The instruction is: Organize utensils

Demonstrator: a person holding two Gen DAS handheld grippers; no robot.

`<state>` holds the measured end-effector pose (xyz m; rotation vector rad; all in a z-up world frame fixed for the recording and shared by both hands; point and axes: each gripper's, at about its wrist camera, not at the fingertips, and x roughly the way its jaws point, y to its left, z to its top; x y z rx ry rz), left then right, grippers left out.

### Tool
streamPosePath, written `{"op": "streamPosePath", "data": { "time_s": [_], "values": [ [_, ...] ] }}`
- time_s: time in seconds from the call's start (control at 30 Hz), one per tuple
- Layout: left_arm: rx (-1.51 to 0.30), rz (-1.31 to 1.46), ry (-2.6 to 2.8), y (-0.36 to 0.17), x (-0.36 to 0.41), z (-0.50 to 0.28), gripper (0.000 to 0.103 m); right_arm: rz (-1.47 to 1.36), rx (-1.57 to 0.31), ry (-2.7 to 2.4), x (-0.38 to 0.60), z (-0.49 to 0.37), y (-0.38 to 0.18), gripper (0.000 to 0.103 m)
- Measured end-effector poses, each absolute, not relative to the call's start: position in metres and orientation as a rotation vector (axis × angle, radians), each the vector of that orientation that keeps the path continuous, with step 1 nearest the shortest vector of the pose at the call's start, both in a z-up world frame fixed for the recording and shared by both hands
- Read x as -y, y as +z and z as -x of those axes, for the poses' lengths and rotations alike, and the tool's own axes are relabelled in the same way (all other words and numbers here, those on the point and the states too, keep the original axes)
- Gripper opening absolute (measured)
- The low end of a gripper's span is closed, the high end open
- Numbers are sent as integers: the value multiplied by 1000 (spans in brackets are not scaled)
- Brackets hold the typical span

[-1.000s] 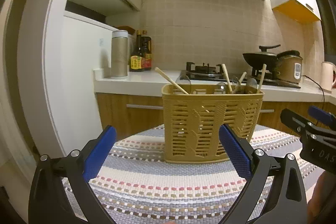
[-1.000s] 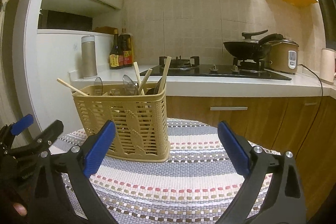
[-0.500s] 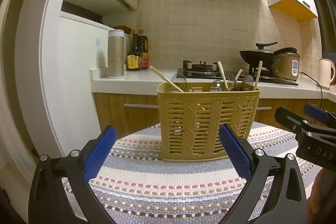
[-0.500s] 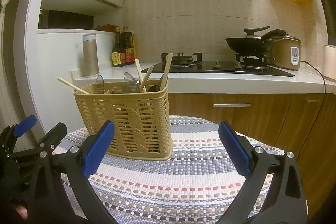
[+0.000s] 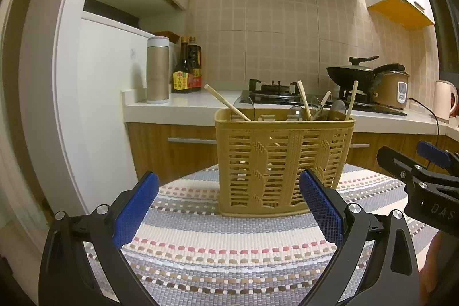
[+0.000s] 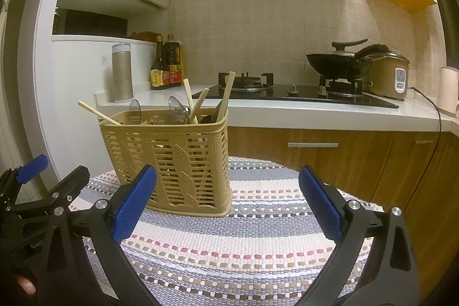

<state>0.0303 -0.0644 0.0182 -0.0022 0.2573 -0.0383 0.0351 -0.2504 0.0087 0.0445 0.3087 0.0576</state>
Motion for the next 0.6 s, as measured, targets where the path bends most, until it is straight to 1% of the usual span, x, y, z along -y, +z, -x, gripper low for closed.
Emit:
{"op": "streamPosePath", "data": {
  "time_s": [0.23,0.6],
  "values": [
    [-259,9,-39,17,64,-29,95,-48,-340,62,251,-40,5,95],
    [-265,-2,-53,15,66,-29,95,-23,-338,62,245,-39,4,95]
  ]
}}
